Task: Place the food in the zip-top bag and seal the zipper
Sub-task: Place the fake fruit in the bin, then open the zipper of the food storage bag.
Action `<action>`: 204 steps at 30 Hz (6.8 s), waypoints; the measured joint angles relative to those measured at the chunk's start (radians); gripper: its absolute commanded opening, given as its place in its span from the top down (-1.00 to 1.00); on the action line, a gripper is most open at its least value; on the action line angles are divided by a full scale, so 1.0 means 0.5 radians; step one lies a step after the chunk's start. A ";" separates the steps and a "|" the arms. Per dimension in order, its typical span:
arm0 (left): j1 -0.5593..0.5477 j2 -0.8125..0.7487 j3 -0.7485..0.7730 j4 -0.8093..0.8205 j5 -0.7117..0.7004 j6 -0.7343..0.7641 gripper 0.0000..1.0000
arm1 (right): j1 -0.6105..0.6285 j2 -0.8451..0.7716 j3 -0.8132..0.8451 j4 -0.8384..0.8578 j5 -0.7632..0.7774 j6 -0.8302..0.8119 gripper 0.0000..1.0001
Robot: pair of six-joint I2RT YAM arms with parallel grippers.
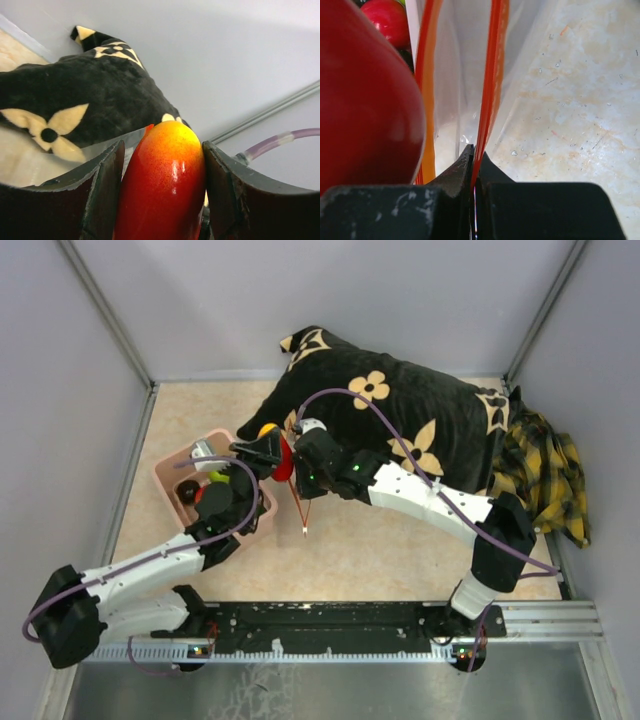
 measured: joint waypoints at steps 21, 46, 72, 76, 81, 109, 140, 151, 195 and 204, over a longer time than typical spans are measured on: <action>-0.008 -0.307 0.484 -1.424 -0.375 0.284 0.69 | 0.003 -0.060 -0.032 -0.008 0.161 -0.165 1.00; 0.942 0.278 0.389 -2.245 0.645 0.159 -0.03 | 0.003 -0.111 -0.113 -0.031 0.361 -0.464 1.00; 0.948 -0.109 0.787 -2.511 1.319 0.251 -0.67 | 0.003 -0.112 -0.114 -0.029 0.365 -0.516 1.00; 0.870 -0.066 0.802 -2.375 1.595 0.141 -0.70 | 0.003 -0.112 -0.114 -0.029 0.363 -0.516 1.00; 0.638 0.046 0.788 -2.172 1.701 0.021 -0.70 | 0.003 -0.112 -0.114 -0.029 0.357 -0.513 1.00; 0.431 0.391 0.668 -1.872 1.437 -0.072 0.59 | 0.005 -0.157 -0.093 0.015 0.369 -0.465 1.00; 0.423 0.366 1.282 -2.591 1.530 0.501 1.00 | -0.234 -0.390 0.058 -0.252 0.900 -0.845 0.76; 0.423 0.578 1.279 -2.629 1.869 0.587 1.00 | -0.275 -0.583 -0.294 0.055 0.497 -0.975 0.37; 0.356 0.450 1.081 -2.504 1.614 0.703 0.85 | -0.396 -0.472 -0.275 0.213 0.537 -1.249 1.00; 0.357 0.503 0.971 -2.096 1.828 0.616 0.18 | -0.432 -0.480 -0.151 0.056 0.639 -1.266 1.00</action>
